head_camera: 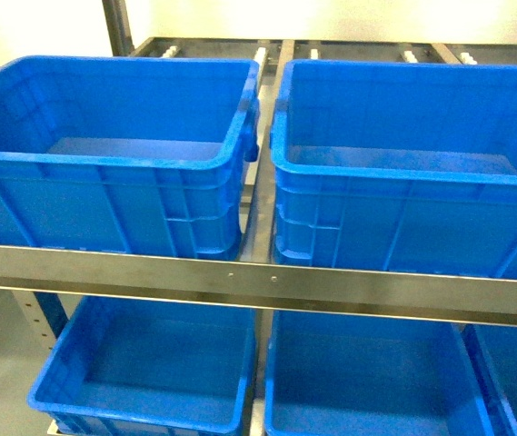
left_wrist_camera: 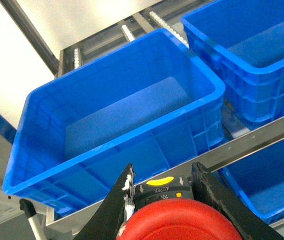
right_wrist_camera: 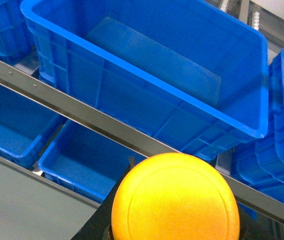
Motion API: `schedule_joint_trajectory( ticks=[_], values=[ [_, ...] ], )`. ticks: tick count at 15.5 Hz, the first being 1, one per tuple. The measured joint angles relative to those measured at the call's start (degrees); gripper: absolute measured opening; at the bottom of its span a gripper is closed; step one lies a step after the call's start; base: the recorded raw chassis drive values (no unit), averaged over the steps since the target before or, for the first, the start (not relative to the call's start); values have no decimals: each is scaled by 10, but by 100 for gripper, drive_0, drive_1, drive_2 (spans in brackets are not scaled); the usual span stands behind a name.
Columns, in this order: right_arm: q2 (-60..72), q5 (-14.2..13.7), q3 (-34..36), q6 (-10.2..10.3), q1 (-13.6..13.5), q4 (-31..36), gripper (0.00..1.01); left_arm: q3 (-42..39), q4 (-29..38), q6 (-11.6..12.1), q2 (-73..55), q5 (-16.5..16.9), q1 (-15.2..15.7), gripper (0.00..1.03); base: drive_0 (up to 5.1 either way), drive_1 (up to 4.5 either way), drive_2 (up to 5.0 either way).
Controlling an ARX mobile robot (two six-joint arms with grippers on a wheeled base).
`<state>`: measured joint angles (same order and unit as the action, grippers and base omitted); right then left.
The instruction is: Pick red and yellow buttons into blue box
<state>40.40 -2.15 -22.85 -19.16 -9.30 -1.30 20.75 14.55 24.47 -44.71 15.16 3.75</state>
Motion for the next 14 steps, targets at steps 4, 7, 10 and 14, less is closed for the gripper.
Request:
schedule_joint_trajectory(
  ticks=[4,7,10,14],
  values=[
    [0,0,0,0,0,0,27,0,0,0,0,0,0,29,389,-187,-187],
    [0,0,0,0,0,0,27,0,1,0,-1,2,-1,29,89,0,-73],
    [0,-1,0,0,0,0,27,0,-1,0,0,1,-1,29,0,0,0],
    [0,0,0,0,0,0,27,0,0,0,0,0,0,29,-2,163,-168]
  ],
)
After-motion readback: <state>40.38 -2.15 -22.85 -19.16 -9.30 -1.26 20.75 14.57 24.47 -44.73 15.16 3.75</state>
